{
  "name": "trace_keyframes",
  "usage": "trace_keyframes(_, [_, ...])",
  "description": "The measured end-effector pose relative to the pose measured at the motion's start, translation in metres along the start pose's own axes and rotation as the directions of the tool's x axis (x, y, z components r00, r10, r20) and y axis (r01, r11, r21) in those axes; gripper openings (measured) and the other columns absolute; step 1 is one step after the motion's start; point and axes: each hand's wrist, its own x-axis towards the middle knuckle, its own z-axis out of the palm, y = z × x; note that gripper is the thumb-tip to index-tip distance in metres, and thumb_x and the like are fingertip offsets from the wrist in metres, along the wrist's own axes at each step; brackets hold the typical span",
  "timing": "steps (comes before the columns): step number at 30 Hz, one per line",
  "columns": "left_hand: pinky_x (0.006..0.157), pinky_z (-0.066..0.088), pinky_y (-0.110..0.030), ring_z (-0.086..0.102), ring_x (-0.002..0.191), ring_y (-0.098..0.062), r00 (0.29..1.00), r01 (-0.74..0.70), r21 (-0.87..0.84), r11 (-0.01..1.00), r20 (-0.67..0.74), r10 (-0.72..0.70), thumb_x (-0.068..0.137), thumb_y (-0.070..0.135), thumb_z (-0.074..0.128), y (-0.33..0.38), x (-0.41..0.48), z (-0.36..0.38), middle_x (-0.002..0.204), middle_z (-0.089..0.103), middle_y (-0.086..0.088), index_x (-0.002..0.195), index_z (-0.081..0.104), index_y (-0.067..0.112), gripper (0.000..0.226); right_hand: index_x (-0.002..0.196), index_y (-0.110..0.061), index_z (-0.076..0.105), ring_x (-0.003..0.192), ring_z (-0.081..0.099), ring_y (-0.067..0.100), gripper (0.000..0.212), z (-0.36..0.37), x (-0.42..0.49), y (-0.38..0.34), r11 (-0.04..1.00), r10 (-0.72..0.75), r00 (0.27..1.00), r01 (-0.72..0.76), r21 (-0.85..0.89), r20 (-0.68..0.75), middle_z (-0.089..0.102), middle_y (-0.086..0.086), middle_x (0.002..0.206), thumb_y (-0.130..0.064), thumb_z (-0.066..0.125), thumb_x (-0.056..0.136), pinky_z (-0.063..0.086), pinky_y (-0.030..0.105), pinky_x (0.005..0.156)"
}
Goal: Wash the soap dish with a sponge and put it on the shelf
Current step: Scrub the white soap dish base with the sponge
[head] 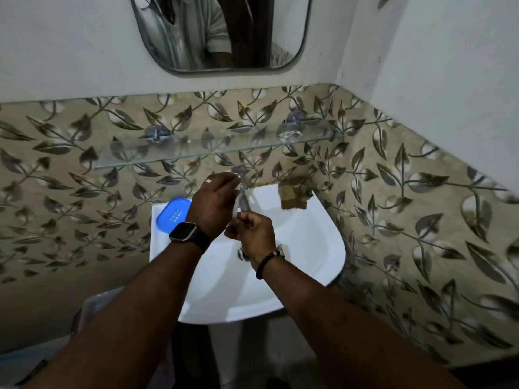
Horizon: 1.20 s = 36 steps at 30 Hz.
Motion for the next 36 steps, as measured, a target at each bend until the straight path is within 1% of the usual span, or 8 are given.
trace_keyframes(6, [0.081, 0.047, -0.02, 0.063, 0.09, -0.017, 0.873, 0.406, -0.24, 0.882, -0.184, -0.452, 0.095, 0.03, 0.066, 0.001, -0.015, 0.003, 0.105, 0.07, -0.009, 0.106, 0.073, 0.007, 0.027, 0.084, -0.013, 0.068, 0.075, 0.072, 0.026, 0.015, -0.019, 0.003, -0.01, 0.889, -0.165, 0.986, 0.16, -0.428, 0.026, 0.071, 0.007, 0.084, -0.002, 0.059, 0.09, 0.06, 0.046, 0.077])
trace_keyframes(9, [0.085, 0.054, -0.034, 0.068, 0.09, -0.023, 0.608, 0.69, -0.442, 0.573, -0.074, -0.791, 0.092, 0.035, 0.068, -0.003, -0.021, 0.006, 0.101, 0.074, -0.009, 0.098, 0.074, 0.014, 0.023, 0.08, -0.01, 0.067, 0.076, 0.066, 0.027, 0.011, -0.031, 0.006, -0.018, 0.699, -0.298, 0.942, 0.324, -0.638, 0.151, 0.069, 0.007, 0.082, -0.004, 0.06, 0.086, 0.055, 0.043, 0.071])
trace_keyframes(13, [0.075, 0.062, -0.045, 0.073, 0.085, -0.036, 0.366, 0.701, -0.702, 0.128, 0.2, -0.909, 0.089, 0.02, 0.072, -0.006, -0.026, 0.003, 0.092, 0.072, -0.015, 0.086, 0.069, 0.014, 0.007, 0.075, -0.004, 0.065, 0.07, 0.059, 0.028, 0.011, -0.042, 0.004, -0.022, 0.467, -0.477, 0.826, 0.528, -0.71, 0.3, 0.063, 0.009, 0.074, 0.003, 0.063, 0.082, 0.048, 0.043, 0.06])
trace_keyframes(18, [0.061, 0.061, -0.034, 0.072, 0.081, -0.031, 0.292, 0.595, -0.767, -0.239, 0.483, -0.825, 0.092, 0.013, 0.069, -0.002, -0.041, 0.001, 0.098, 0.069, -0.02, 0.107, 0.064, -0.002, 0.022, 0.077, -0.006, 0.066, 0.069, 0.057, 0.03, 0.016, -0.058, 0.006, -0.02, 0.285, -0.542, 0.738, 0.612, -0.738, 0.402, 0.065, 0.009, 0.075, 0.009, 0.062, 0.077, 0.045, 0.037, 0.056])
trace_keyframes(22, [0.065, 0.062, -0.033, 0.068, 0.081, -0.029, 0.281, 0.534, -0.786, -0.311, 0.512, -0.812, 0.093, 0.009, 0.066, 0.002, -0.053, 0.004, 0.097, 0.068, -0.018, 0.102, 0.064, -0.001, 0.014, 0.1, -0.009, 0.073, 0.084, 0.062, 0.028, 0.022, -0.067, 0.006, -0.022, 0.209, -0.547, 0.713, 0.624, -0.753, 0.439, 0.071, 0.008, 0.097, 0.002, 0.062, 0.084, 0.044, 0.026, 0.068])
trace_keyframes(27, [0.065, 0.063, -0.033, 0.069, 0.076, -0.026, 0.274, 0.471, -0.819, -0.327, 0.489, -0.828, 0.093, 0.009, 0.066, 0.009, -0.059, 0.006, 0.093, 0.07, -0.014, 0.095, 0.066, 0.004, 0.005, 0.131, -0.014, 0.062, 0.112, 0.058, 0.034, 0.043, -0.085, 0.017, -0.037, 0.105, -0.609, 0.686, 0.566, -0.817, 0.397, 0.064, 0.01, 0.126, -0.031, 0.064, 0.091, 0.051, 0.047, 0.09])
trace_keyframes(32, [0.071, 0.063, -0.036, 0.07, 0.084, -0.029, 0.286, 0.46, -0.832, -0.311, 0.471, -0.835, 0.093, 0.009, 0.067, 0.018, -0.062, 0.008, 0.097, 0.07, -0.013, 0.099, 0.066, 0.007, 0.007, 0.154, -0.033, 0.027, 0.146, 0.024, 0.029, 0.078, -0.117, 0.055, -0.049, -0.058, -0.398, 0.867, 0.302, -0.951, 0.3, 0.031, 0.002, 0.16, -0.058, 0.059, 0.087, 0.025, 0.053, 0.114])
trace_keyframes(36, [0.074, 0.063, -0.038, 0.071, 0.082, -0.029, 0.274, 0.456, -0.831, -0.32, 0.473, -0.837, 0.092, 0.008, 0.067, 0.02, -0.067, 0.011, 0.097, 0.07, -0.015, 0.104, 0.066, 0.002, 0.014, 0.155, -0.042, 0.01, 0.152, 0.005, 0.028, 0.091, -0.142, 0.088, -0.045, -0.042, -0.271, 0.929, 0.252, -0.967, 0.254, 0.014, 0.001, 0.165, -0.062, 0.061, 0.081, 0.008, 0.056, 0.119])
